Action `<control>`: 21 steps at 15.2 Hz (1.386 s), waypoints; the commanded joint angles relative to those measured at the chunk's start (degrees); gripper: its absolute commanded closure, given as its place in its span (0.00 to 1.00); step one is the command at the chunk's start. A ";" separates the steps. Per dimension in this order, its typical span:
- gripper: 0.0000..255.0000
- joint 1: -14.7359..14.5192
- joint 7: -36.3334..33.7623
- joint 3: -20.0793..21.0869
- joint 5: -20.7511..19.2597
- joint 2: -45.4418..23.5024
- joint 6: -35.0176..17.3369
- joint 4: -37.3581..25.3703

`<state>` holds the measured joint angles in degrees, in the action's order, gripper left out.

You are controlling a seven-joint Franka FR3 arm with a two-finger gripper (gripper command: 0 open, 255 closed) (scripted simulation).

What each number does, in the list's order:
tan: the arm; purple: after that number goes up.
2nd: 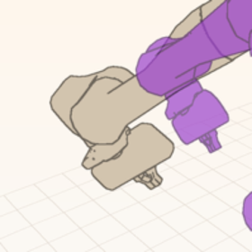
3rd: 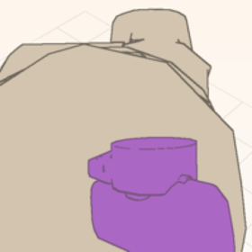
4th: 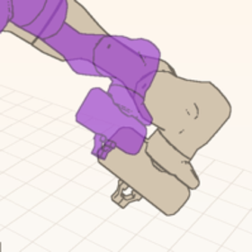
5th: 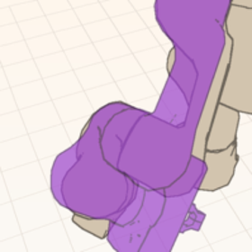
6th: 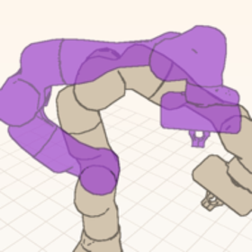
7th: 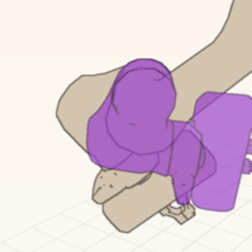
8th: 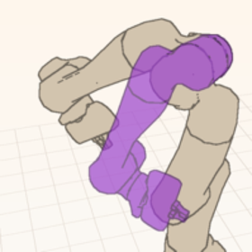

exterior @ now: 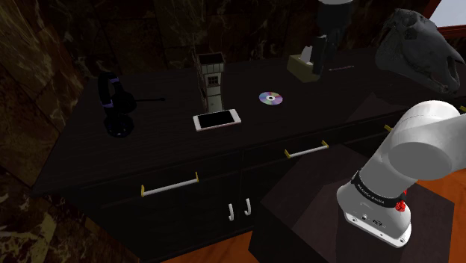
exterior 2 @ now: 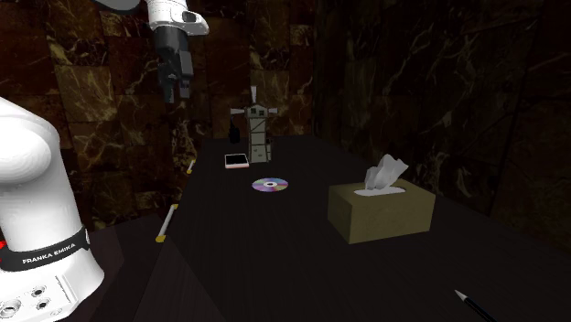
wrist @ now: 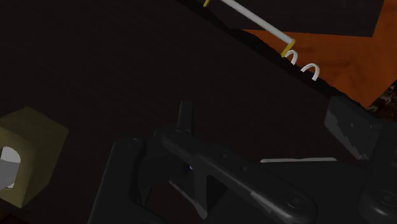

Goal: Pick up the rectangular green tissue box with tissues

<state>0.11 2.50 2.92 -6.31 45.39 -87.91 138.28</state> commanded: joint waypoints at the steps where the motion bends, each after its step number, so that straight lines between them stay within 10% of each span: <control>1: 0.00 0.00 0.00 0.00 0.00 0.00 0.00 0.00; 13: 0.00 1.91 25.50 -23.56 -6.06 -2.08 -15.95 1.56; 21: 0.00 -3.37 44.64 -41.66 -1.60 -13.10 -25.08 -5.97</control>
<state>-2.37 44.18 -36.20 -8.81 33.77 -111.70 133.15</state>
